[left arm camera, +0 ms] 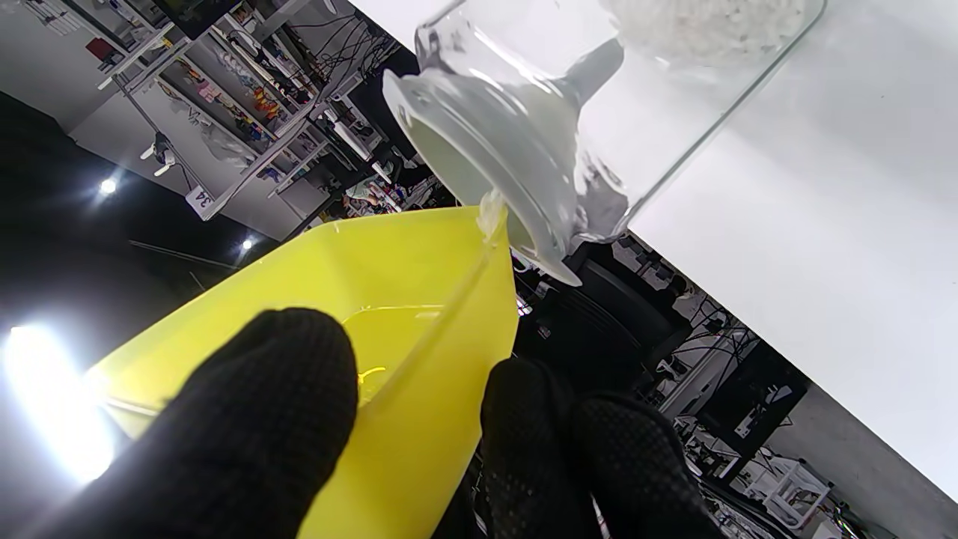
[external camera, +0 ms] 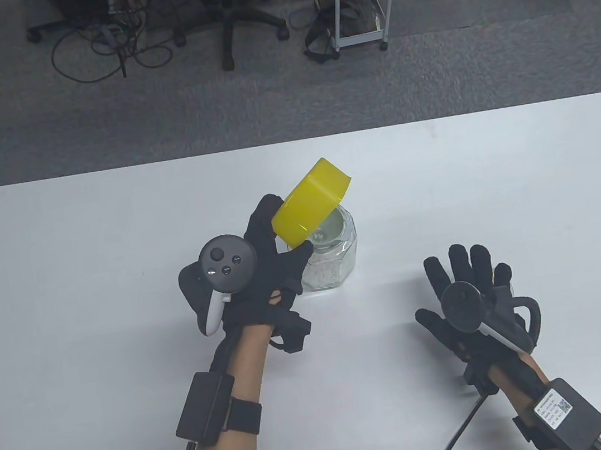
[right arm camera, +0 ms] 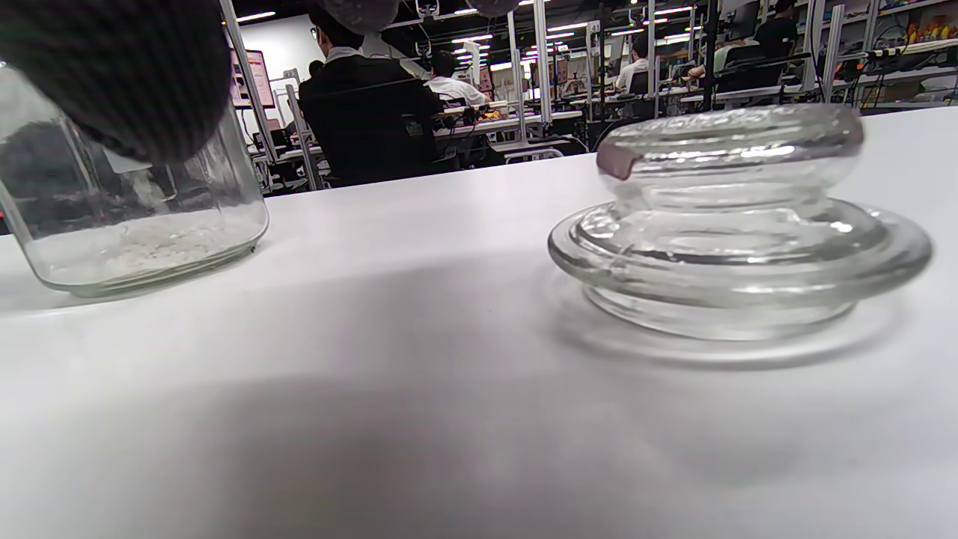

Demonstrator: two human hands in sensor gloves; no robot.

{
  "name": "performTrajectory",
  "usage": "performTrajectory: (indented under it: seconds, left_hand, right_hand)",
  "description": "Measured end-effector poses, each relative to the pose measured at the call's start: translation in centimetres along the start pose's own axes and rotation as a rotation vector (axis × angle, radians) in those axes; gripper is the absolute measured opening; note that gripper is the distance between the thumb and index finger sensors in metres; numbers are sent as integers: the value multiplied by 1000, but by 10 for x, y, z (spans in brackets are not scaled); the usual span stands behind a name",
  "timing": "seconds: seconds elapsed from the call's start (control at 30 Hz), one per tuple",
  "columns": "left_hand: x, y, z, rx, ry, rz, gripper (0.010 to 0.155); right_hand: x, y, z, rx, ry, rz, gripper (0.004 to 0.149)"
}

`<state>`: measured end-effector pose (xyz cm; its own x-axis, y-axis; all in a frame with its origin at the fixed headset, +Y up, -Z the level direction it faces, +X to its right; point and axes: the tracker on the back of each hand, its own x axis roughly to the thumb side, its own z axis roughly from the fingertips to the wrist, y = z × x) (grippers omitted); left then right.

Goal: Transfer rice through funnel into glass jar

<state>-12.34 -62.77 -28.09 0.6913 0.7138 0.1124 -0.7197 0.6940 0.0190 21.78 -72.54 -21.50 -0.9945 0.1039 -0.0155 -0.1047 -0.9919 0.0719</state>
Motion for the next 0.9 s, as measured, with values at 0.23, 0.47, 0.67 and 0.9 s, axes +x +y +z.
performTrajectory:
  seconds: [0.23, 0.47, 0.67, 0.9]
  left_hand:
    - [0, -1, 1, 19, -8, -28, 90]
    - [2, -2, 1, 19, -12, -34, 89]
    - [2, -2, 1, 16, -14, -16, 89]
    - [-7, -4, 1, 29, 13, 92, 88]
  right_hand:
    - [0, 0, 0, 1, 0, 0, 86]
    - [0, 0, 0, 0, 3, 3, 86]
    - [0, 0, 0, -1, 1, 2, 87]
    - [0, 0, 1, -5, 12, 0, 86]
